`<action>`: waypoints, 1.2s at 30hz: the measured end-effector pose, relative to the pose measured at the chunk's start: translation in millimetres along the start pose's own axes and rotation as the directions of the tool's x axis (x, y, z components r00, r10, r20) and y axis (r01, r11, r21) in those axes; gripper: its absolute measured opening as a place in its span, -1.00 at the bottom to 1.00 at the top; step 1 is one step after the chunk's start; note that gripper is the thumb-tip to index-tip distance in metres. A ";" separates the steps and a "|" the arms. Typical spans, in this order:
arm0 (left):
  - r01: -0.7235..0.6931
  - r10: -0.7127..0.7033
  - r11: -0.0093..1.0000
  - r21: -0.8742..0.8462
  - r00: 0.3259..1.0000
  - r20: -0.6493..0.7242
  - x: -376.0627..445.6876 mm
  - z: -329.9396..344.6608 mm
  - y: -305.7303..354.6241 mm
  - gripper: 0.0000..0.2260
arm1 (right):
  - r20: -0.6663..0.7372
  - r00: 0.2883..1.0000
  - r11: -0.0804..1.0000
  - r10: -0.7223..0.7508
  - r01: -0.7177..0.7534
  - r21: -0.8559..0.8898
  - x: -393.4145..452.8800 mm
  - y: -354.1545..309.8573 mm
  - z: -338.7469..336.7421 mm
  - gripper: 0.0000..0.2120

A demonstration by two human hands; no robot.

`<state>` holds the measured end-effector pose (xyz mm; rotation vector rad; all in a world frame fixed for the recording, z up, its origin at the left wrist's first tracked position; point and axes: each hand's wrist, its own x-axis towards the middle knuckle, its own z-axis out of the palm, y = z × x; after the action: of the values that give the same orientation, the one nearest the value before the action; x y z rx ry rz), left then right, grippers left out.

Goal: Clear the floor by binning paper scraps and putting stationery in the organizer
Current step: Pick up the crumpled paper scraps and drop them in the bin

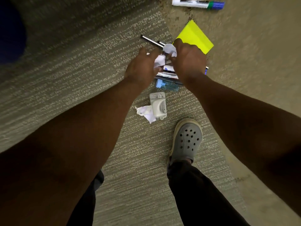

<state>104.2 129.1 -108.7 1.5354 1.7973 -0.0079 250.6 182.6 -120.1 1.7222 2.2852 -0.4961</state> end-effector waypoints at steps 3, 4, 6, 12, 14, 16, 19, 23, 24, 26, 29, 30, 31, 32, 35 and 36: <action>-0.010 -0.001 0.993 -0.118 0.996 -0.093 -1.7 1.5 -3.0 -0.73 | -0.028 0.999 0.999 -0.040 0.040 0.005 -4.5 6.2 -5.0 -0.81; 0.002 -0.026 0.985 -0.174 0.991 -0.132 -2.5 0.7 -5.5 -0.76 | -0.040 0.999 0.999 -0.035 0.036 0.022 -6.6 7.9 -6.9 -0.81; 0.041 -0.098 0.962 -0.272 0.975 -0.200 -6.4 -4.0 -10.3 -0.81 | -0.069 0.998 0.997 0.011 -0.006 0.075 -11.9 10.0 -11.0 -0.81; 0.164 -0.345 0.801 -0.576 0.913 -0.219 -39.7 -24.7 -22.1 -0.78 | -0.094 0.970 0.927 0.225 -0.184 0.326 -44.7 -0.9 -26.6 -0.73; 0.247 -0.457 0.645 -0.723 0.883 -0.106 -53.6 -34.9 -28.8 -0.76 | -0.082 0.962 0.870 0.261 -0.198 0.451 -62.2 -13.3 -34.1 -0.71; 0.259 -0.505 0.488 -0.834 0.863 -0.028 -70.0 -48.6 -32.6 -0.79 | -0.045 0.959 0.809 0.279 -0.210 0.548 -79.7 -30.0 -42.4 -0.69; 0.238 -0.537 0.430 -0.871 0.843 -0.035 -98.8 -76.8 -34.9 -0.89 | 0.005 0.968 0.739 0.252 -0.196 0.645 -95.1 -63.5 -58.1 -0.72; 0.278 -0.561 0.511 -0.813 0.824 -0.072 -133.3 -122.8 -40.3 -0.84 | 0.015 0.993 0.670 0.115 -0.089 0.737 -97.7 -124.1 -84.5 -0.73; 0.274 -0.565 0.511 -0.815 0.821 -0.078 -139.7 -136.8 -41.4 -0.86 | 0.005 0.995 0.662 0.096 -0.067 0.746 -95.3 -141.3 -93.1 -0.71; 0.233 -0.572 0.478 -0.847 0.815 -0.098 -150.9 -169.1 -44.0 -0.88 | -0.059 0.997 0.638 0.047 0.016 0.770 -88.4 -178.7 -115.2 -0.67; 0.122 -0.575 0.486 -0.865 0.790 -0.212 -160.7 -221.3 -50.2 -0.89 | -0.137 0.991 0.548 -0.001 0.115 0.828 -72.9 -233.9 -155.3 -0.61; 0.075 -0.580 0.498 -0.864 0.769 -0.268 -163.9 -240.1 -54.0 -0.90 | -0.157 0.988 0.502 -0.016 0.143 0.853 -67.6 -252.4 -169.4 -0.59; 0.021 -0.589 0.497 -0.868 0.742 -0.319 -166.8 -257.8 -58.3 -0.91 | -0.181 0.983 0.452 -0.026 0.173 0.875 -62.7 -269.6 -183.4 -0.57; -0.039 -0.601 0.488 -0.872 0.709 -0.368 -170.3 -275.1 -64.1 -0.92 | -0.211 0.977 0.406 -0.032 0.205 0.891 -57.7 -286.9 -197.8 -0.56; -0.164 -0.636 0.512 -0.843 0.588 -0.500 -183.4 -319.0 -85.5 -0.95 | -0.315 0.948 0.298 -0.038 0.312 0.902 -46.2 -335.5 -235.7 -0.62; -0.176 -0.647 0.540 -0.823 0.538 -0.540 -188.1 -329.6 -93.9 -0.96 | -0.361 0.932 0.287 -0.037 0.356 0.889 -43.4 -350.8 -245.4 -0.64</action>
<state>-152.0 96.0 184.7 0.4682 2.1821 1.4527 -70.6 156.4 165.1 1.9482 2.5731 -2.2194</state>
